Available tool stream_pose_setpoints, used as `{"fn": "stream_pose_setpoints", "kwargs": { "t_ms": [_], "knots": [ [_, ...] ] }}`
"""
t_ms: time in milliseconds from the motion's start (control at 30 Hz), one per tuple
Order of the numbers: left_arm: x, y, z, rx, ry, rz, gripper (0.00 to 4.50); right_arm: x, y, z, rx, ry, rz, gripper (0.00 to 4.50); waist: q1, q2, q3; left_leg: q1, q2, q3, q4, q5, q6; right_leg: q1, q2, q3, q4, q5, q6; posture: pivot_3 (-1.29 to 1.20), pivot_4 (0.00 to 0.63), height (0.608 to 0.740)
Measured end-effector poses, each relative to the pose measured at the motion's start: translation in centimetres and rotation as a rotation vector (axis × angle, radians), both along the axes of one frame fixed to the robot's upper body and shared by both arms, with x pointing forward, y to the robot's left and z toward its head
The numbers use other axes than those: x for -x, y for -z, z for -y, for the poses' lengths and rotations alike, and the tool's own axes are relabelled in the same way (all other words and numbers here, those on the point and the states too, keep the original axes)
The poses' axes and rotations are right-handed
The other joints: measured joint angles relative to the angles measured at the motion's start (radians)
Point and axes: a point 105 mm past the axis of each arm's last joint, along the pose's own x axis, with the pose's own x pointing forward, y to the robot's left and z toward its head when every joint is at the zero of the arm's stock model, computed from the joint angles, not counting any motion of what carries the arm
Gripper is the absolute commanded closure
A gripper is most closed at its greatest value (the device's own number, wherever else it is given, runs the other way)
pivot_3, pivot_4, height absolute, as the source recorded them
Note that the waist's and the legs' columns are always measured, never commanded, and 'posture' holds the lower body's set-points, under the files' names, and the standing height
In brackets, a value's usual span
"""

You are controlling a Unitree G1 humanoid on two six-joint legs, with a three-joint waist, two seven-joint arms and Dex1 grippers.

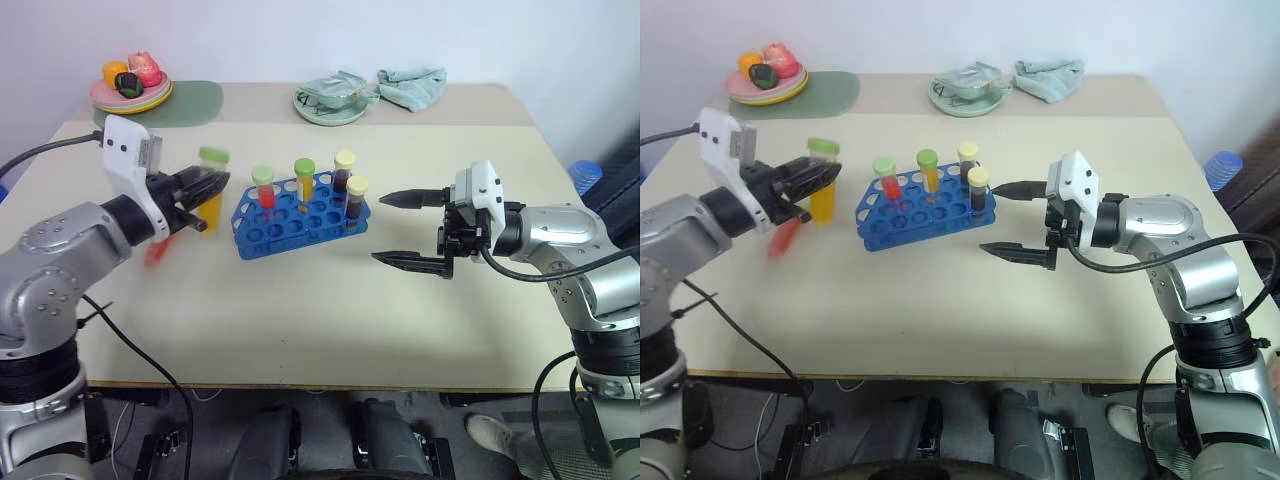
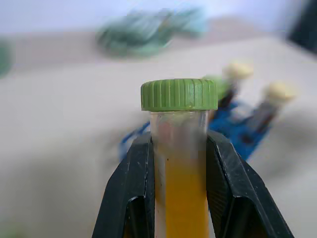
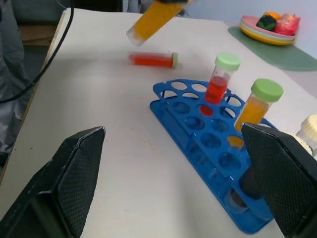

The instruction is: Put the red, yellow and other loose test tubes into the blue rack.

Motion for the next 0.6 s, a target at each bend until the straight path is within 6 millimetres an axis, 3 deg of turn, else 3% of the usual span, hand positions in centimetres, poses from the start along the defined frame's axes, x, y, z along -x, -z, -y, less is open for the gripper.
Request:
{"fn": "stream_pose_setpoints", "kwargs": {
  "t_ms": [133,333,600],
  "knots": [
    [-1.6,0.8,3.6,0.106,0.063,0.193,3.77,0.5,0.1,0.5,-0.008,0.031,0.001,0.0,0.012,0.0,0.0,-0.001,0.0,0.0,0.0,0.0,0.001,0.0,0.0,0.0,-0.001,0.0,0.0,0.0,0.15,0.74],
    [-4.6,3.5,4.6,0.108,0.005,0.292,3.77,1.2,-0.1,1.7,0.007,0.1,0.011,0.0,0.01,0.0,0.0,-0.001,0.0,0.001,0.0,0.0,0.002,-0.001,0.0,0.0,-0.001,0.0,0.0,0.0,0.15,0.74],
    [-5.3,6.2,7.0,0.136,0.065,0.341,3.77,2.1,-0.6,2.4,0.016,0.157,0.014,0.0,0.012,0.0,0.0,-0.002,0.0,0.001,0.001,-0.001,0.003,-0.001,0.0,0.0,-0.001,0.0,0.0,0.0,0.15,0.74]
  ]
}}
